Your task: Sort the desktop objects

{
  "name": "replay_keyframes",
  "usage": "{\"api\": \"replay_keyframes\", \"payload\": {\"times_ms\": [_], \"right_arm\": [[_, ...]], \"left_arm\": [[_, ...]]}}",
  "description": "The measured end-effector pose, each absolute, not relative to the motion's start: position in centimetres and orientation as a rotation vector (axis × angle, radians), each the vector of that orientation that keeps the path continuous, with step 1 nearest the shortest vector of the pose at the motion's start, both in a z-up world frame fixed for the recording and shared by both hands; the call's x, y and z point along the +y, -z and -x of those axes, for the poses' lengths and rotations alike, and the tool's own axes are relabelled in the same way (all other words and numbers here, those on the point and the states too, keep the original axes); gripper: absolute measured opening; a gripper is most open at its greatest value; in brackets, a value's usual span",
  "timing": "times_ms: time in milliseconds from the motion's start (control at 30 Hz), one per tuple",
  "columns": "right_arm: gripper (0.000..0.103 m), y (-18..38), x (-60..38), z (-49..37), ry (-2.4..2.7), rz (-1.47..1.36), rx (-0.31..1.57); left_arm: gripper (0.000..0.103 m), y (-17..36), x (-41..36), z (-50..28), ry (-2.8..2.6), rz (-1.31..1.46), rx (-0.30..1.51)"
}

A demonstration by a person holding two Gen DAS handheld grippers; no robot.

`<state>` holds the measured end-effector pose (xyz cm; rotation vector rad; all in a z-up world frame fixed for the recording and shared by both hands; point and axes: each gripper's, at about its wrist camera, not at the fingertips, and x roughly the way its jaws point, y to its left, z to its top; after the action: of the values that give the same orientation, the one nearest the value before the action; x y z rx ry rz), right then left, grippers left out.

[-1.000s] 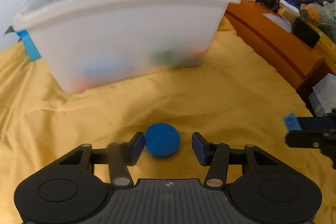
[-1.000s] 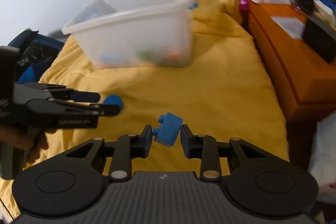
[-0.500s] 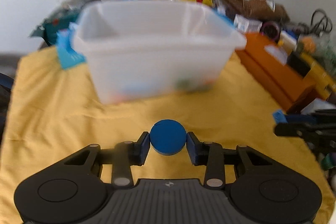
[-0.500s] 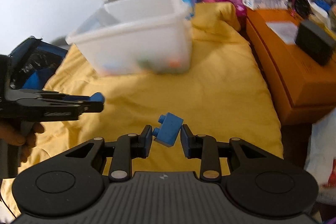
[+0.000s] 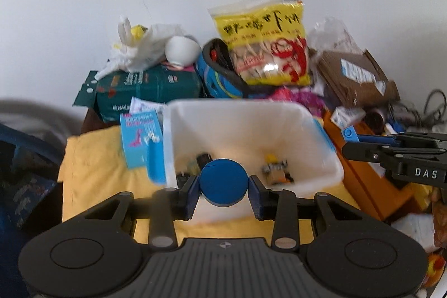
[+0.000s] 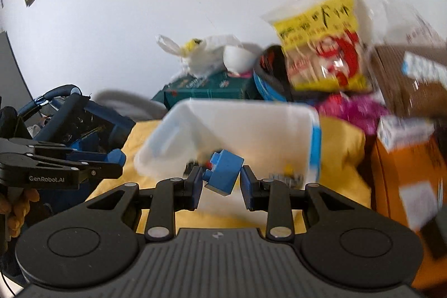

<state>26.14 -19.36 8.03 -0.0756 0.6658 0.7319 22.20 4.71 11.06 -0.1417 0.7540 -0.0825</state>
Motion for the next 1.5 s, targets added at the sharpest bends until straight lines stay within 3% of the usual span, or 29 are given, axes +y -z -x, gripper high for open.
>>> {"api": "replay_keyframes", "payload": {"times_ms": [433, 467, 500, 567, 600, 967, 1500], "right_arm": [[0.035, -10.0, -15.5, -31.9, -0.717, 0.104, 0.753], [0.041, -9.9, -15.3, -32.3, -0.704, 0.106, 0.764], [0.062, -9.7, -15.1, -32.8, -0.684, 0.108, 0.777], [0.091, -9.4, -15.0, -33.4, -0.653, 0.115, 0.775], [0.096, -9.3, -15.1, -33.5, -0.634, 0.124, 0.773], [0.102, -8.5, -17.3, -31.7, -0.654, 0.154, 0.783], [0.102, -7.6, -17.3, -30.8, -0.658, 0.165, 0.811]], "left_arm": [[0.045, -13.5, 4.4, -29.7, 0.066, 0.087, 0.819], [0.061, -13.2, 4.1, -30.4, 0.062, 0.075, 0.833], [0.074, -12.9, 4.0, -30.9, 0.053, 0.063, 0.851], [0.075, -12.1, 3.7, -31.4, 0.033, 0.031, 0.881], [0.075, -11.7, 3.7, -31.6, 0.035, 0.018, 0.898], [0.078, -9.9, 4.0, -30.7, 0.019, 0.03, 0.939], [0.081, -9.7, 3.5, -30.8, -0.011, -0.009, 0.974]]}}
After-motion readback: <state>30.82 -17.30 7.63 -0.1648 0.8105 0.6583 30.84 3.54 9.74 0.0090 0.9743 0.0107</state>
